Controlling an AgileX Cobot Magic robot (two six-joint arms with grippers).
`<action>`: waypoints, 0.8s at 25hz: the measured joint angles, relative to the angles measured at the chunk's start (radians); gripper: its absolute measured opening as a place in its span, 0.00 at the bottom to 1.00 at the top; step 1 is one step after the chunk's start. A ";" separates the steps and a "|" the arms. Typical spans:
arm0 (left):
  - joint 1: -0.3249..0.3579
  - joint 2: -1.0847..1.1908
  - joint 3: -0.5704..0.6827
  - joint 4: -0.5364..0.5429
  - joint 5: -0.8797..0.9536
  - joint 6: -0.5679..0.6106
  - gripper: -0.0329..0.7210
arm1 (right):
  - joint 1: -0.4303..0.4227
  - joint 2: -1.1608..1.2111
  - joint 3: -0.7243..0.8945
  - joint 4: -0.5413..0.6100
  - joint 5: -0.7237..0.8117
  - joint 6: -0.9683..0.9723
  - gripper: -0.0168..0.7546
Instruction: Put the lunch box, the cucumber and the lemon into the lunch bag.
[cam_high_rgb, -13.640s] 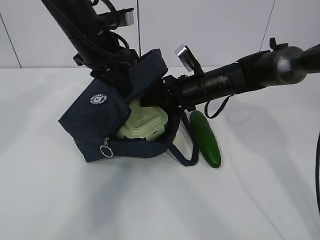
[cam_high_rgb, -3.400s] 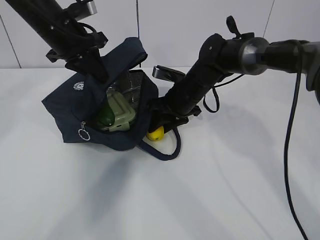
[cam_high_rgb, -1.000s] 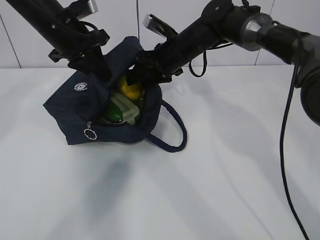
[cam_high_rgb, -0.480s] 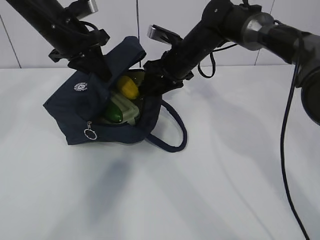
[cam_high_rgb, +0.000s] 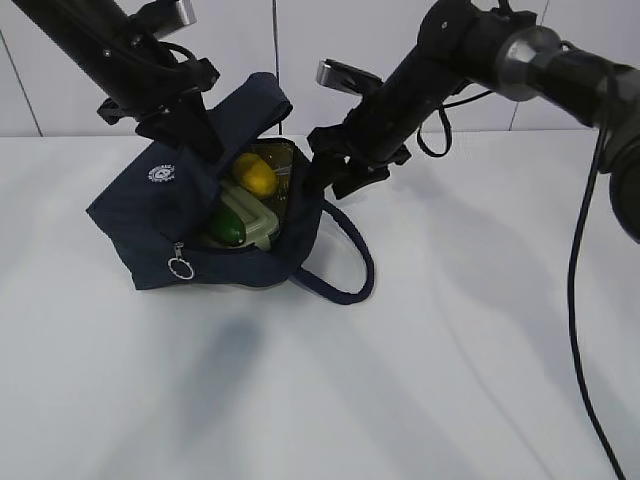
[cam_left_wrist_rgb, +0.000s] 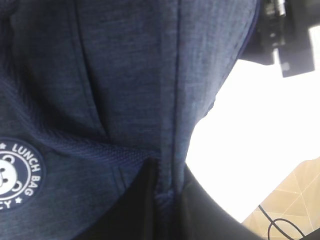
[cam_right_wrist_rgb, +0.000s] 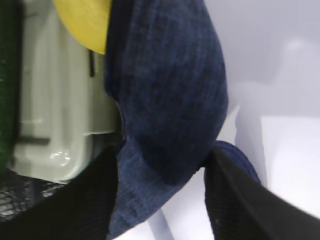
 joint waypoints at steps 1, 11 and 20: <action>0.000 0.000 0.000 0.000 0.000 0.000 0.06 | 0.000 0.009 -0.001 0.008 0.000 0.002 0.57; 0.001 0.000 0.000 -0.001 0.000 0.002 0.06 | 0.000 0.065 -0.001 0.110 0.001 0.005 0.47; 0.001 0.000 0.000 -0.001 0.000 0.003 0.06 | 0.000 0.065 -0.001 0.114 0.001 0.006 0.05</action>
